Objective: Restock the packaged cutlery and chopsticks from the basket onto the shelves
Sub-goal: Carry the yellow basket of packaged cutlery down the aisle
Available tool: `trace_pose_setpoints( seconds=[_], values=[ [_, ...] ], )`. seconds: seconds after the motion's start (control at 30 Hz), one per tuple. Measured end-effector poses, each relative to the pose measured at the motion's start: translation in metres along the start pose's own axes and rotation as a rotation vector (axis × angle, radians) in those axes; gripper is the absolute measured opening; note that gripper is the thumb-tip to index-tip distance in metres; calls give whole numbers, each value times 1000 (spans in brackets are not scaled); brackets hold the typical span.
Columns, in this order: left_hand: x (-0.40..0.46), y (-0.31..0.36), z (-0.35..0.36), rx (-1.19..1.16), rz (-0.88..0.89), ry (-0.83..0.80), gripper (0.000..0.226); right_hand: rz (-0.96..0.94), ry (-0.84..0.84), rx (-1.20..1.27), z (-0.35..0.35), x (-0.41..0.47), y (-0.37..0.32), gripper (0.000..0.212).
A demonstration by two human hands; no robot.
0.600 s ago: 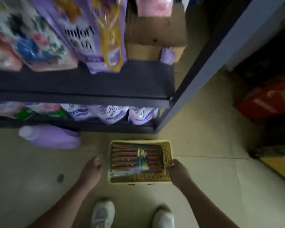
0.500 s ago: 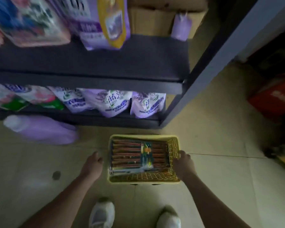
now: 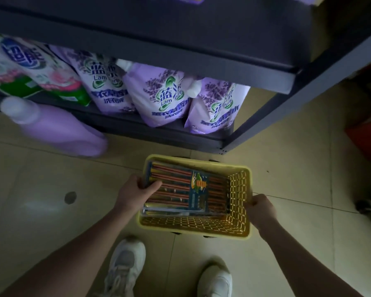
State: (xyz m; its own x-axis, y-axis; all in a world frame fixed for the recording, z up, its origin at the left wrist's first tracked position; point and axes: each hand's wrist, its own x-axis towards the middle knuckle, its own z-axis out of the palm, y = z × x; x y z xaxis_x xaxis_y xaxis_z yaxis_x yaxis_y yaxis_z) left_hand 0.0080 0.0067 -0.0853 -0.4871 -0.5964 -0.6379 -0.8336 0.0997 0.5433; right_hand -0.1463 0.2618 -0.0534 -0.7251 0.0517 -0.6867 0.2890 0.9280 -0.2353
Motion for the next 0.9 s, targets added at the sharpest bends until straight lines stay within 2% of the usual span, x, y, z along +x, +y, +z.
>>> trace_pose_setpoints(
  seconds=[0.2,0.37,0.6,0.77,0.83,0.9],
  values=[
    [-89,33,-77,91,-49,18,42,-35,-76,-21,-58,-80,-24,20],
    [-203,55,-168,-74,-182,121,45,-234,-113,-152,-125,-180,-86,33],
    [-355,84,-297,-316,-345,372,48,-563,-176,-258,-204,-332,-192,21],
    [-426,79,-373,-549,-387,535,45,-793,-192,-245,-210,-422,-272,22],
    [-445,66,-405,-619,-396,566,49,-838,-227,-193,-200,-453,-302,17],
    [-458,48,-440,-668,-382,591,59,-886,-278,-193,-185,-487,-335,21]
  ],
)
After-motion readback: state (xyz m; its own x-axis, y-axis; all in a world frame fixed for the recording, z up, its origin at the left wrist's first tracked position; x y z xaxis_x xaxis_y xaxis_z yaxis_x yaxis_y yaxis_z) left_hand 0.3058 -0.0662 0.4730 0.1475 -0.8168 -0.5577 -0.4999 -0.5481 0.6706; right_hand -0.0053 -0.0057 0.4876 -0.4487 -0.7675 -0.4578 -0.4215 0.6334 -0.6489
